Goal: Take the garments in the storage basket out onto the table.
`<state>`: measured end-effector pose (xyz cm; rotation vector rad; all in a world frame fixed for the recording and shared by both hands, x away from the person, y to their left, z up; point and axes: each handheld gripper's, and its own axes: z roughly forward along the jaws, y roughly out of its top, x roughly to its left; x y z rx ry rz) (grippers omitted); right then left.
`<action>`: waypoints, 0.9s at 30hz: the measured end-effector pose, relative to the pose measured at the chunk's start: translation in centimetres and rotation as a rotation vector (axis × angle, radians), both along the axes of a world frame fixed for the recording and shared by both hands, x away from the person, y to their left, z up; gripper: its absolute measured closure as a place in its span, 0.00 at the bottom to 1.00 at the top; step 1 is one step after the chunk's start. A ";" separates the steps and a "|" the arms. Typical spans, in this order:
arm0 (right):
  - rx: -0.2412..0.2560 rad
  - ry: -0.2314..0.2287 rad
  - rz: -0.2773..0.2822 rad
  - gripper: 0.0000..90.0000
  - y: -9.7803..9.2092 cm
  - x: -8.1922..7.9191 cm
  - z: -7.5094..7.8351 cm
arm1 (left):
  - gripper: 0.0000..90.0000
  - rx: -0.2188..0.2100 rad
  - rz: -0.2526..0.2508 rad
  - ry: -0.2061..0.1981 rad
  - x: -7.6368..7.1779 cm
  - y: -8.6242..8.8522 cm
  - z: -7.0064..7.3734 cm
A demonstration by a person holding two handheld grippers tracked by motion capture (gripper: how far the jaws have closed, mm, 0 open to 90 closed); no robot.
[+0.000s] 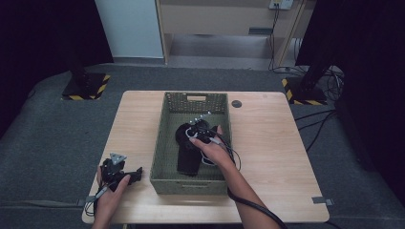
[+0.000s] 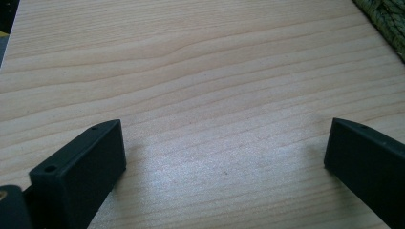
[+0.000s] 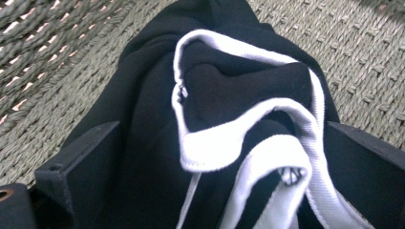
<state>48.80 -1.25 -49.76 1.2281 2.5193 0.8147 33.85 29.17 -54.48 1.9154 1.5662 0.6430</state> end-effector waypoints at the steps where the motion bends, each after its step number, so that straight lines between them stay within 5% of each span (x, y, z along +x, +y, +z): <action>1: 0.002 0.003 0.002 0.02 0.0 0.1 0.0 | 0.00 0.000 0.000 0.000 0.0 0.0 0.0; 12: 0.021 0.046 0.000 0.02 0.1 0.9 -0.6 | 0.00 0.000 0.000 0.000 0.0 0.0 0.0; 27: -0.014 0.066 0.027 0.00 0.7 0.8 -1.3 | 0.00 0.000 0.000 0.000 0.0 0.0 0.0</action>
